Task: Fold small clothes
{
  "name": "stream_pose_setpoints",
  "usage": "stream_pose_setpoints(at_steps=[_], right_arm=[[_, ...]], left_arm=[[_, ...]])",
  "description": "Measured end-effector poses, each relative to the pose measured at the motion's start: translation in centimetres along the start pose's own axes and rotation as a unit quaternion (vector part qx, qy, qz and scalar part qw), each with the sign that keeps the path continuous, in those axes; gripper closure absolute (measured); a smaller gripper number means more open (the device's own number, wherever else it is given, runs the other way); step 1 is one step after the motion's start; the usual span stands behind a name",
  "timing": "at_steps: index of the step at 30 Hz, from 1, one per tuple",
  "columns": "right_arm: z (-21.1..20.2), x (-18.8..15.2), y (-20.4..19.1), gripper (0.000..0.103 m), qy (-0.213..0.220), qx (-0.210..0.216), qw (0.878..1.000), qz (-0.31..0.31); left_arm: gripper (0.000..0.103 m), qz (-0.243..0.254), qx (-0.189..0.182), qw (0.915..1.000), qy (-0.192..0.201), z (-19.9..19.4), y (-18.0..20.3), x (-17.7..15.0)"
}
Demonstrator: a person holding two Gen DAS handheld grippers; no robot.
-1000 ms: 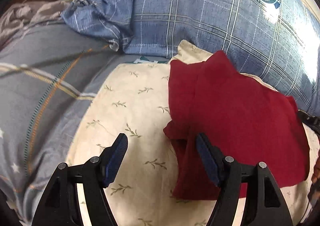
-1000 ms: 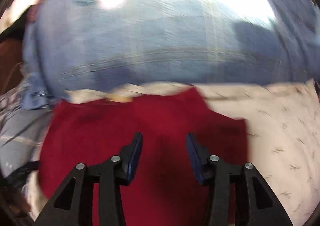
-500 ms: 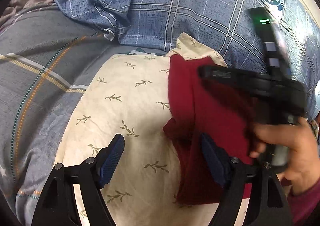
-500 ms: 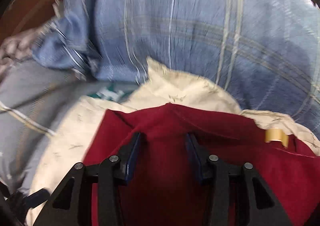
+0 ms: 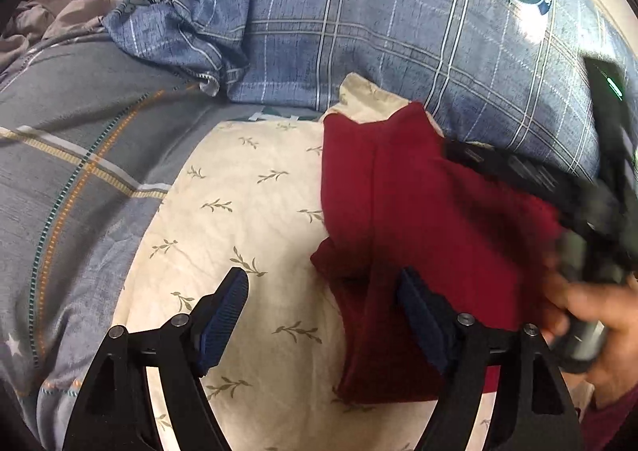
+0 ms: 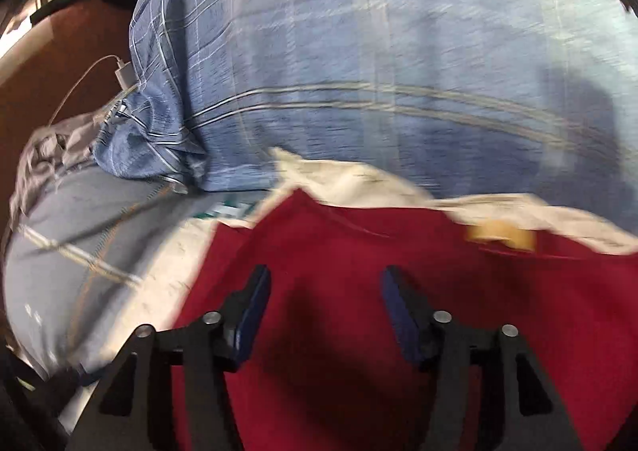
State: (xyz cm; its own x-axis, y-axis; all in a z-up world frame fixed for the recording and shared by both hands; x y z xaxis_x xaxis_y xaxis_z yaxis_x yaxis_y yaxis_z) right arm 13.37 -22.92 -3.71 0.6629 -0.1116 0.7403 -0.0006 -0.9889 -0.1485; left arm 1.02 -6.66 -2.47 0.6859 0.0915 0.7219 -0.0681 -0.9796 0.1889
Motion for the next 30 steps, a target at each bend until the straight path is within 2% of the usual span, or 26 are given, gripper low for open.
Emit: stream_pose_setpoints(at_steps=[3, 5, 7, 9, 10, 11, 12, 13, 16, 20, 23, 27, 30], right_arm=[[-2.7, -0.2, 4.8, 0.042, 0.012, -0.04, 0.999, 0.01], [-4.1, -0.4, 9.2, 0.042, 0.013, -0.083, 0.996, 0.03], [-5.4, -1.0, 14.4, 0.042, 0.002, -0.144, 0.988, 0.059], [-6.1, -1.7, 18.5, 0.042, -0.002, -0.186, 0.978, 0.092], [-6.2, -2.3, 20.5, 0.042, -0.007, -0.204, 0.973, 0.111], [-5.5, -3.0, 21.5, 0.042, -0.019, -0.192, 0.972, 0.134], [-4.7, -3.6, 21.9, 0.041, -0.027, -0.174, 0.973, 0.149], [-4.5, -3.4, 21.9, 0.041, -0.021, -0.177, 0.974, 0.142], [-3.6, -3.1, 21.0, 0.031, -0.036, -0.195, 0.975, 0.097], [-3.8, -2.8, 20.8, 0.032, -0.031, -0.192, 0.976, 0.101], [-5.4, -2.0, 20.3, 0.031, -0.017, -0.205, 0.974, 0.098], [-6.6, -0.2, 15.2, 0.031, 0.008, -0.16, 0.984, 0.077], [-5.7, 0.5, 10.8, 0.032, 0.001, -0.113, 0.992, 0.052]], left_arm=[[0.026, 0.0, 0.001, 1.0, 0.001, -0.1, 0.0, -0.2], [0.026, 0.0, 0.006, 1.0, -0.001, 0.0, -0.2, -0.4], [0.026, -0.003, 0.01, 0.9999, -0.004, 0.3, -0.4, -0.5], [0.026, -0.003, 0.012, 0.9999, -0.005, 0.5, -0.3, -0.4], [0.025, -0.001, 0.014, 0.9999, -0.005, 0.6, -0.2, -0.4], [0.025, 0.003, 0.016, 0.9999, -0.006, 0.8, -0.1, -0.4], [0.025, 0.007, 0.017, 0.9998, -0.007, 1.0, 0.0, -0.5], [0.025, 0.01, 0.018, 0.9998, -0.007, 1.2, 0.2, -0.6], [0.024, 0.015, 0.022, 0.9996, -0.009, 1.5, 0.2, -0.7], [0.024, 0.019, 0.024, 0.9995, -0.008, 1.5, 0.3, -0.7], [0.024, 0.026, 0.027, 0.9993, -0.004, 1.2, 0.4, -0.7], [0.025, 0.027, 0.026, 0.9993, -0.002, 0.8, 0.3, -0.6], [0.025, 0.028, 0.025, 0.9993, 0.0, 0.6, 0.3, -0.6]])
Point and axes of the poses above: each gripper's, at about its wrist camera, not at the fingertips, and z roughly the way its jaws point, y to its right, x to its top, the point moved 9 cm from there along z, roughly the way its jaws point, and after that the axes turned 10 degrees about y, right-handed, at the moved point
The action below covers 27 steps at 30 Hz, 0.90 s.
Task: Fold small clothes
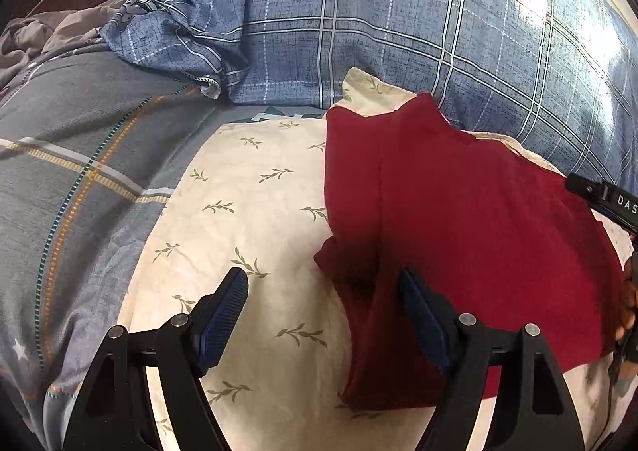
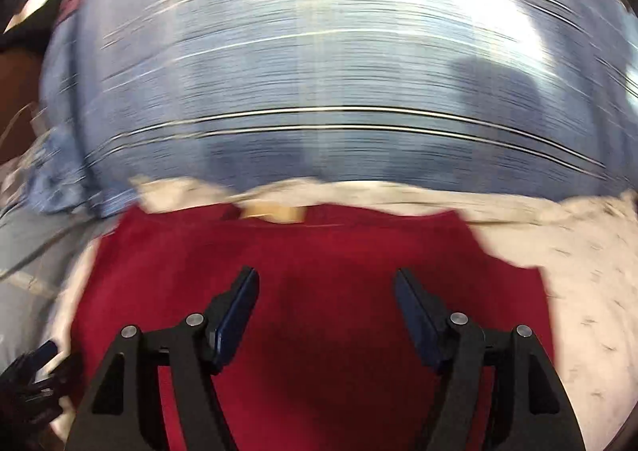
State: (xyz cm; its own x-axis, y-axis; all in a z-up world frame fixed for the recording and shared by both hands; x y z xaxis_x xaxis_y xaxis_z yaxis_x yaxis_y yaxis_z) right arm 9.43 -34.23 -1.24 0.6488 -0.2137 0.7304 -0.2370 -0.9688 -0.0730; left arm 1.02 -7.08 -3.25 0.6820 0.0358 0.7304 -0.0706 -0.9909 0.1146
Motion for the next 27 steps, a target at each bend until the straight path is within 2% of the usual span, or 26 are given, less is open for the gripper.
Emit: stream_pose_setpoints(at_steps=[5, 7, 9, 10, 12, 13, 15, 18, 25, 27], right_arm=[[1.7, -0.9, -8.9, 0.034, -0.031, 0.09, 0.995, -0.036], [2.9, -1.2, -11.8, 0.037, -0.032, 0.104, 0.993, -0.047], [4.1, -1.4, -13.9, 0.048, -0.035, 0.117, 0.99, -0.064], [4.9, -1.9, -15.5, 0.048, -0.041, 0.122, 0.989, -0.074], [6.6, -2.2, -17.3, 0.053, -0.053, 0.117, 0.987, -0.093], [7.2, -2.4, -17.8, 0.056, -0.054, 0.111, 0.988, -0.098], [8.5, -2.7, -18.5, 0.068, -0.065, 0.114, 0.987, -0.096], [9.9, -3.3, -19.0, 0.067, -0.068, 0.108, 0.987, -0.098], [9.4, -2.8, -18.7, 0.065, -0.085, 0.125, 0.985, -0.089], [8.8, -2.5, -18.9, 0.056, -0.091, 0.131, 0.983, -0.085]], left_arm=[[0.025, -0.007, -0.004, 1.0, -0.001, -0.2, -0.3, 0.2], [0.025, -0.014, -0.009, 0.9999, -0.003, -0.2, -0.5, 0.2], [0.025, -0.024, -0.019, 0.9995, -0.009, -0.2, -0.7, 0.2], [0.025, -0.028, -0.022, 0.9993, -0.012, -0.2, -0.9, 0.2], [0.024, -0.033, -0.026, 0.999, -0.014, -0.1, -1.2, 0.3], [0.024, -0.034, -0.027, 0.9989, -0.015, -0.1, -1.3, 0.4], [0.024, -0.038, -0.033, 0.9986, -0.018, 0.0, -1.4, 0.4], [0.024, -0.041, -0.036, 0.9983, -0.02, 0.2, -1.5, 0.6], [0.024, -0.037, -0.035, 0.9984, -0.025, 0.6, -1.5, 0.5], [0.024, -0.039, -0.036, 0.9983, -0.025, 0.6, -1.5, 0.5]])
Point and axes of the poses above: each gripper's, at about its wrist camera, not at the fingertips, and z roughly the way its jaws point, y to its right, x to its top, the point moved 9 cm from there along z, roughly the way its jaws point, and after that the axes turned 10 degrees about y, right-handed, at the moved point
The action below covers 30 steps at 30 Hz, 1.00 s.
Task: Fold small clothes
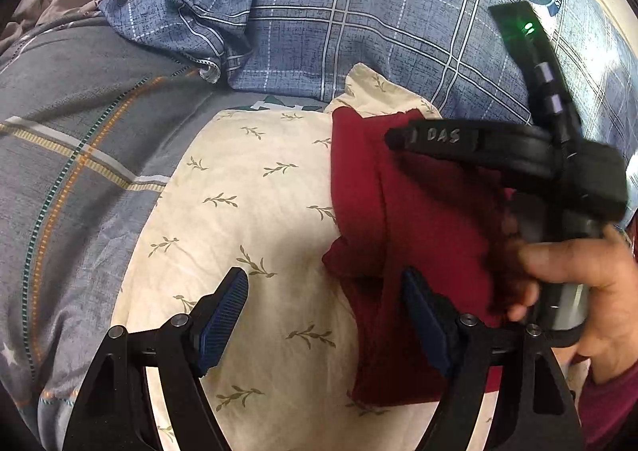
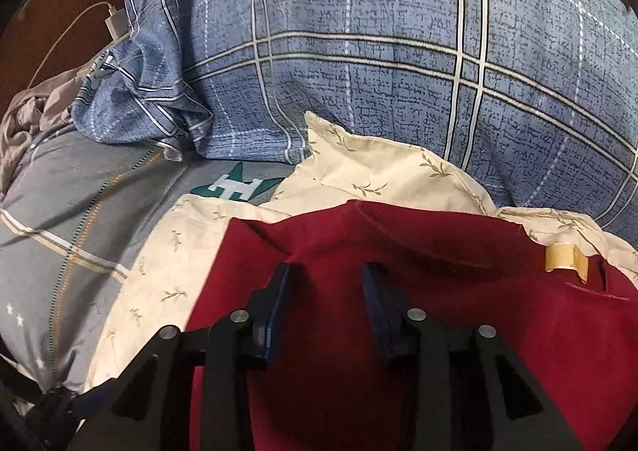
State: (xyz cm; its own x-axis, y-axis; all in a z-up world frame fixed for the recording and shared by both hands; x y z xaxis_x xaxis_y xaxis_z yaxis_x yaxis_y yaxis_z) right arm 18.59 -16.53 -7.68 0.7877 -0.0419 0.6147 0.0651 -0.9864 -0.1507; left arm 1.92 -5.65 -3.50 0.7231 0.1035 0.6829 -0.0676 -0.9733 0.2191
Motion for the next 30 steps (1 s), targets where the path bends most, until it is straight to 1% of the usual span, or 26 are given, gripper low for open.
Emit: stream_pose_setpoints(at_steps=[1, 2, 3, 5, 6, 7, 9, 10, 11, 12, 13, 15, 17, 20, 21, 22, 23, 24, 25, 26, 28, 30], right_arm=[[-0.3, 0.0, -0.2, 0.052, -0.002, 0.005, 1.0, 0.001], [-0.4, 0.0, -0.4, 0.044, -0.003, 0.011, 1.0, 0.002], [-0.6, 0.0, -0.7, 0.039, -0.006, 0.017, 1.0, 0.005], [-0.5, -0.1, -1.4, 0.039, -0.011, 0.023, 1.0, 0.003], [-0.2, -0.2, -1.8, 0.04, -0.014, 0.019, 1.0, -0.009], [0.0, -0.4, -1.9, 0.043, -0.016, 0.006, 0.999, -0.027], [0.6, -0.6, -2.2, 0.07, -0.012, -0.031, 0.997, -0.07], [0.5, -0.5, -2.5, 0.079, -0.004, -0.037, 0.996, -0.08], [0.2, -0.3, -2.9, 0.097, 0.004, -0.027, 0.996, -0.082], [-0.2, 0.0, -3.2, 0.096, 0.009, -0.018, 0.997, -0.076], [-0.8, 0.5, -3.3, 0.096, 0.02, -0.017, 0.997, -0.076], [-1.2, 1.1, -3.6, 0.096, 0.032, -0.009, 0.996, -0.08], [-0.5, 1.0, -3.3, 0.096, 0.022, -0.005, 0.997, -0.067], [0.6, 0.2, -2.9, 0.096, 0.004, 0.005, 0.999, -0.043], [0.3, 0.3, -2.8, 0.089, 0.006, 0.015, 0.999, -0.033], [0.0, 0.4, -2.9, 0.088, 0.006, 0.026, 0.999, -0.023], [-0.4, 0.7, -2.9, 0.077, 0.003, 0.04, 0.999, -0.008], [-0.8, 0.9, -2.8, 0.046, -0.006, 0.048, 0.999, 0.005], [-0.8, 1.0, -2.9, 0.03, -0.015, 0.051, 0.998, 0.012], [-0.9, 1.0, -3.0, 0.017, -0.022, 0.053, 0.998, 0.017], [-0.8, 1.0, -3.6, 0.019, -0.033, 0.048, 0.998, 0.003], [0.5, 0.3, -4.4, 0.019, -0.055, 0.025, 0.998, -0.035]], left_arm=[[0.024, -0.001, 0.0, 1.0, 0.0, 0.0, 0.0, 0.0], [0.024, -0.003, 0.0, 1.0, -0.001, 0.1, -0.1, 0.0], [0.024, -0.003, 0.0, 1.0, -0.002, 0.1, -0.1, 0.0], [0.024, 0.001, 0.001, 1.0, 0.001, 0.0, -0.1, 0.0], [0.024, 0.003, 0.002, 1.0, 0.002, -0.1, 0.0, 0.0], [0.024, 0.003, 0.001, 1.0, 0.002, -0.1, 0.0, 0.0], [0.024, -0.001, -0.001, 1.0, -0.002, 0.0, -0.1, -0.1], [0.024, -0.004, -0.003, 1.0, -0.003, 0.0, -0.2, -0.1], [0.024, -0.007, -0.006, 1.0, -0.004, -0.1, -0.2, -0.1], [0.024, -0.008, -0.007, 0.9999, -0.002, -0.3, -0.3, 0.0], [0.024, -0.009, -0.008, 0.9999, 0.001, -0.5, -0.3, 0.1], [0.024, -0.012, -0.008, 0.9998, 0.016, -1.1, -0.4, 0.6], [0.025, -0.016, -0.007, 0.9996, 0.024, -1.3, -0.6, 0.8], [0.025, -0.023, -0.013, 0.9996, 0.011, -0.9, -0.8, 0.3], [0.025, -0.027, -0.019, 0.9994, 0.007, -0.9, -0.7, 0.2], [0.025, -0.028, -0.022, 0.9993, 0.005, -0.8, -0.7, 0.3], [0.025, -0.03, -0.025, 0.9992, 0.002, -0.8, -0.6, 0.2], [0.025, -0.03, -0.027, 0.9992, 0.001, -0.7, -0.5, 0.2], [0.025, -0.03, -0.026, 0.9992, -0.001, -0.7, -0.5, 0.1], [0.025, -0.029, -0.026, 0.9992, -0.002, -0.6, -0.5, 0.1], [0.025, -0.026, -0.027, 0.9993, -0.004, -0.5, -0.4, 0.0], [0.025, -0.023, -0.026, 0.9994, -0.005, -0.5, -0.3, -0.1]])
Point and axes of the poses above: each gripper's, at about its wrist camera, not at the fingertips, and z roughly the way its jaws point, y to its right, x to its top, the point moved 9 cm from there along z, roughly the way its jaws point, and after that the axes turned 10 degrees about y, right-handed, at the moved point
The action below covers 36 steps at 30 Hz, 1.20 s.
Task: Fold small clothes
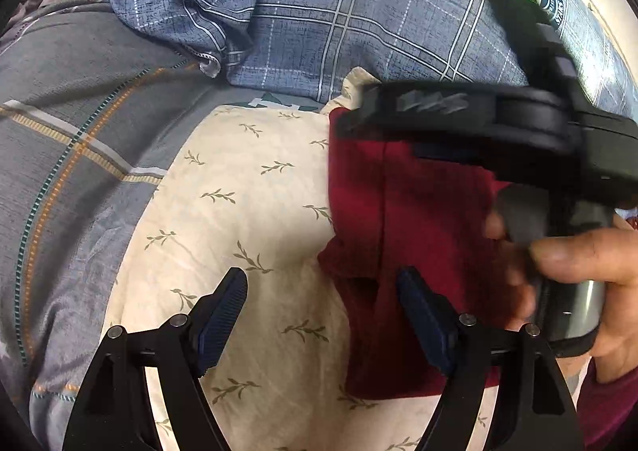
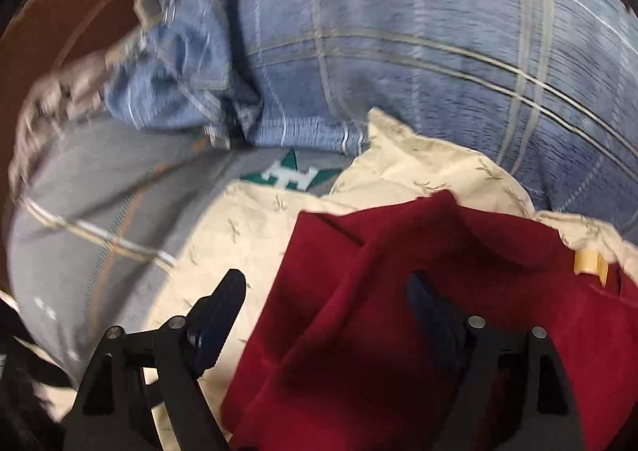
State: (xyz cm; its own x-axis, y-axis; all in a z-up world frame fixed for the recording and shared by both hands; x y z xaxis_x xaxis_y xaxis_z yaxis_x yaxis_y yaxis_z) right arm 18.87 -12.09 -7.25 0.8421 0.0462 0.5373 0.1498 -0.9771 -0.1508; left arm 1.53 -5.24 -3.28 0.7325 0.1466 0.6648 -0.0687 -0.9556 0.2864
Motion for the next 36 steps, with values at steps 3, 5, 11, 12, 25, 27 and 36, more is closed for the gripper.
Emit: stream_pose_setpoints(at_steps=[3, 5, 11, 12, 25, 27, 36], right_arm=[[2.1, -1.0, -0.3, 0.02, -0.02, -0.055, 0.997, -0.054], [2.1, -1.0, -0.2, 0.037, -0.008, -0.071, 0.994, -0.078], [-2.1, -0.1, 0.6, 0.089, 0.049, -0.017, 0.998, -0.046], [-2.8, 0.1, 0.9, 0.089, 0.057, -0.012, 0.997, -0.041], [-6.6, 0.5, 4.6, 0.027, 0.065, 0.06, 0.991, 0.098], [-6.5, 0.8, 4.1, 0.023, 0.062, 0.077, 0.989, 0.106], [-0.9, -1.3, 2.0, 0.071, -0.008, 0.006, 1.0, 0.025]], left_arm=[[0.025, 0.002, 0.001, 1.0, -0.003, 0.2, 0.0, -0.1], [0.024, 0.0, -0.001, 1.0, -0.005, 0.4, 0.0, -0.1], [0.022, -0.008, -0.016, 0.9998, -0.008, 1.5, 0.5, 0.1], [0.022, -0.009, -0.019, 0.9998, -0.007, 1.8, 0.8, 0.2], [0.074, 0.03, -0.106, 0.9926, 0.051, 0.3, 4.5, 1.3], [0.074, 0.04, -0.108, 0.9919, 0.054, 0.0, 4.5, 1.2], [0.073, 0.058, -0.111, 0.9909, 0.05, -0.3, 4.3, 1.2]])
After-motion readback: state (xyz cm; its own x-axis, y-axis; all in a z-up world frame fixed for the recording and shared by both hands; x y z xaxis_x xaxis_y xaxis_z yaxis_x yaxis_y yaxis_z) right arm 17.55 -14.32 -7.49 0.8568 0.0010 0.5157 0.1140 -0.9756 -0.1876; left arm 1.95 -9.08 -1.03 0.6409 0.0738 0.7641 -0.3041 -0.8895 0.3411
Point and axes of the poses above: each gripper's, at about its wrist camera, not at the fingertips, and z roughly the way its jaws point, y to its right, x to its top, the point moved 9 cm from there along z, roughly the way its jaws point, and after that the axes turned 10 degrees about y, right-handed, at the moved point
